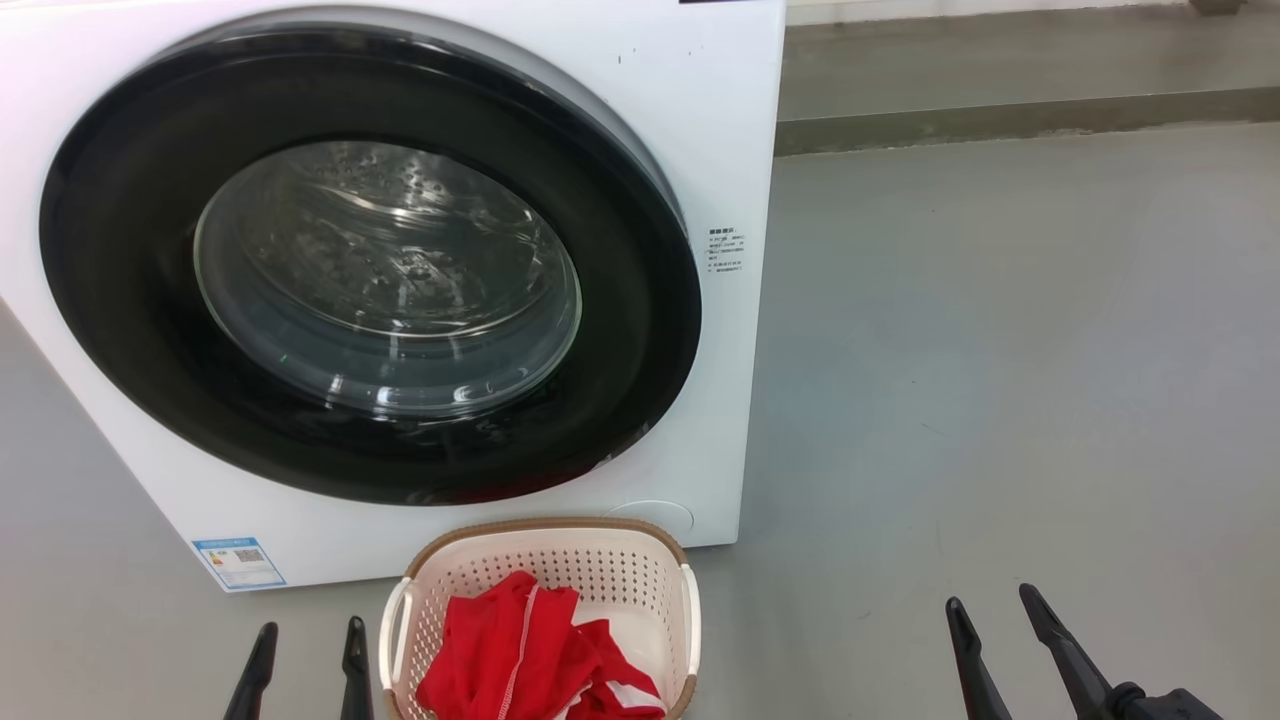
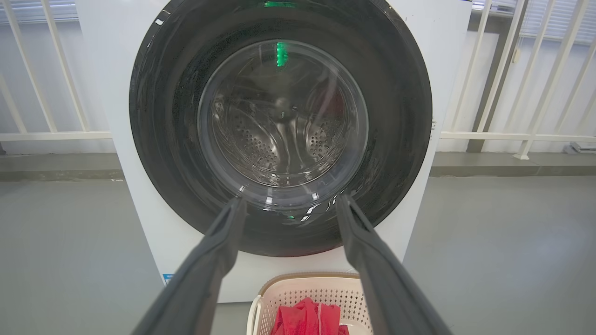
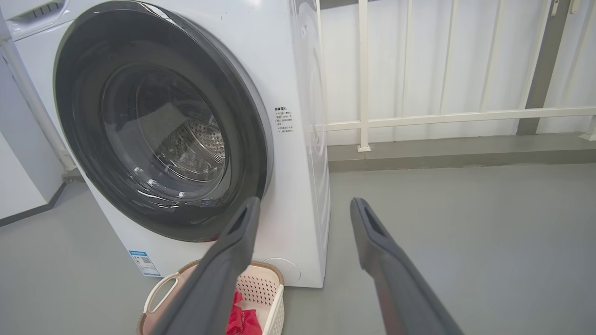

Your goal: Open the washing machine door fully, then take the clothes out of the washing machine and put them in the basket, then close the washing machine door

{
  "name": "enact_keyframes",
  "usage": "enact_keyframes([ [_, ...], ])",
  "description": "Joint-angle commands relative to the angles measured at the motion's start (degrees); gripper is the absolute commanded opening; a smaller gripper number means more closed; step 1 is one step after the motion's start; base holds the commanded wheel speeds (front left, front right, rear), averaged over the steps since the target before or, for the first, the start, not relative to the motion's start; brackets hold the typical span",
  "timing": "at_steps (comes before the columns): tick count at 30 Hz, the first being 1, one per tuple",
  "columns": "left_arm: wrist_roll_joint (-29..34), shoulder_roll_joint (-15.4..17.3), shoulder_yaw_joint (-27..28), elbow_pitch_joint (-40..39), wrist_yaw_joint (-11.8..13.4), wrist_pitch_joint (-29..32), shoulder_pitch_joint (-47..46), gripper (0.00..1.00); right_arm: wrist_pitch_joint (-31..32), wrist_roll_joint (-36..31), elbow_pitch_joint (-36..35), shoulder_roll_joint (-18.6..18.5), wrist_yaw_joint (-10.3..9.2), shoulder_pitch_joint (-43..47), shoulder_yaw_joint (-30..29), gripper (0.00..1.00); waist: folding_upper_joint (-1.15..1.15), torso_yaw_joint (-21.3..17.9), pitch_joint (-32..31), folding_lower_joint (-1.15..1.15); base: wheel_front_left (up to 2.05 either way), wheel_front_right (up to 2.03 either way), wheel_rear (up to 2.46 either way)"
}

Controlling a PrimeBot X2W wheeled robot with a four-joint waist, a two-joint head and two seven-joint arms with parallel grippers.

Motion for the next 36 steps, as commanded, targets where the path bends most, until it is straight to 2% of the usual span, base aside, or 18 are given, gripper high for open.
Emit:
enact_keyframes([
  [1, 0.73, 0.55, 2.34, -1.46, -0.48, -0.53, -1.32, 1.0, -0.29, 0.13, -1.26, -0.51, -0.15, -0.45, 1.1, 1.0, 0.0, 0.05, -0.06, 0.0, 0.0, 0.0, 0.0],
  [10, 1.11, 0.8, 2.14, -1.89, -0.94, -0.53, -1.08, 1.0, -0.28, 0.4, -1.29, -0.51, -0.15, -0.38, 1.31, 1.0, 0.0, -0.02, -0.14, 0.0, 0.0, 0.0, 0.0],
  [36, 1.29, 0.79, 0.7, -3.79, 0.25, 0.2, -0.93, 1.0, -0.02, 0.1, -1.61, -0.51, -0.15, -0.6, 0.81, 1.0, 0.0, -0.04, -0.11, 0.0, 0.0, 0.0, 0.0],
])
